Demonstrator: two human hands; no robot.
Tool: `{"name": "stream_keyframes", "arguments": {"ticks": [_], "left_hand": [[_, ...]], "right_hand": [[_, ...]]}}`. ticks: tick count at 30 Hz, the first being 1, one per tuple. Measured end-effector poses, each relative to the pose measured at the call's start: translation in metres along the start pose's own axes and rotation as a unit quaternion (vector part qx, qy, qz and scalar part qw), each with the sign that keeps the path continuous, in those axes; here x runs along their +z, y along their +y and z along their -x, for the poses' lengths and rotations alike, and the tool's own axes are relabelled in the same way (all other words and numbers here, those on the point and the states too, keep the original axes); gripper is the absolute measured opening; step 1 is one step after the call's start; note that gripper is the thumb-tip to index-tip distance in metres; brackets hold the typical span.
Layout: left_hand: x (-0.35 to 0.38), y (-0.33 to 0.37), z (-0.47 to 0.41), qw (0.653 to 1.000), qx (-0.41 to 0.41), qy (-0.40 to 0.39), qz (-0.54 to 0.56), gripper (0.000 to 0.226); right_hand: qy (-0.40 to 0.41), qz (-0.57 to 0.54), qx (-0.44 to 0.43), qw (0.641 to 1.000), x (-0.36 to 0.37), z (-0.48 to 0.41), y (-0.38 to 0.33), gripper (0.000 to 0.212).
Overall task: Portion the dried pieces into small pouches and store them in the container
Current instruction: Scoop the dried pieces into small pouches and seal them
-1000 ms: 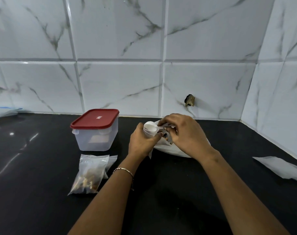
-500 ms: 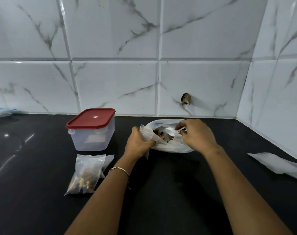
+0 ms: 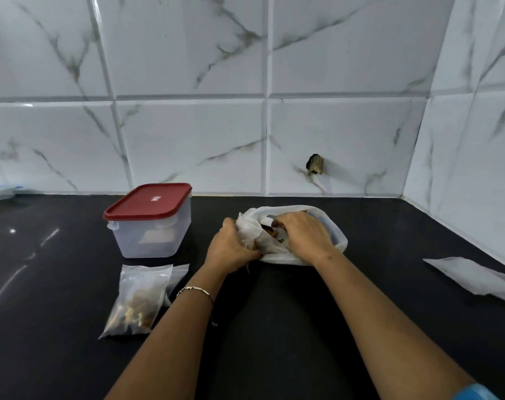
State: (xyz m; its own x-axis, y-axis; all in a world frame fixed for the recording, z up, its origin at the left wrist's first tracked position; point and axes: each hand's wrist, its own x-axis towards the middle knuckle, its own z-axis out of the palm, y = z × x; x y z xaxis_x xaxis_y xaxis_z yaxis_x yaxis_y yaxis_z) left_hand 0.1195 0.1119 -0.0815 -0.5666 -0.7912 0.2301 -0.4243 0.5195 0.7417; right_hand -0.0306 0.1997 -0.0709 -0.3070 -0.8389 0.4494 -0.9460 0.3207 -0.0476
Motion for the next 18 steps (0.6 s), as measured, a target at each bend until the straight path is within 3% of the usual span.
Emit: {"name": "stream_keyframes", "arguments": {"ticks": [4,10,15,18], "left_hand": [[0.001,-0.002,0.000,1.000,-0.008,0.011,0.003,0.065],[0.002,-0.005,-0.002,1.000,-0.009,0.004,0.016,0.066],[0.001,-0.005,-0.002,1.000,-0.009,0.001,0.009,0.064],[0.001,-0.005,-0.001,1.000,-0.003,0.006,0.012,0.061]], "right_hand": [[-0.039,-0.058,-0.031,0.997,-0.012,-0.007,0.011,0.039],[-0.030,-0.088,-0.027,0.995,-0.041,-0.008,0.021,0.035],[0.004,0.028,-0.055,0.998,-0.022,0.001,0.006,0.028],[-0.001,0.006,-0.049,0.999,-0.020,0.001,0.010,0.030]]}}
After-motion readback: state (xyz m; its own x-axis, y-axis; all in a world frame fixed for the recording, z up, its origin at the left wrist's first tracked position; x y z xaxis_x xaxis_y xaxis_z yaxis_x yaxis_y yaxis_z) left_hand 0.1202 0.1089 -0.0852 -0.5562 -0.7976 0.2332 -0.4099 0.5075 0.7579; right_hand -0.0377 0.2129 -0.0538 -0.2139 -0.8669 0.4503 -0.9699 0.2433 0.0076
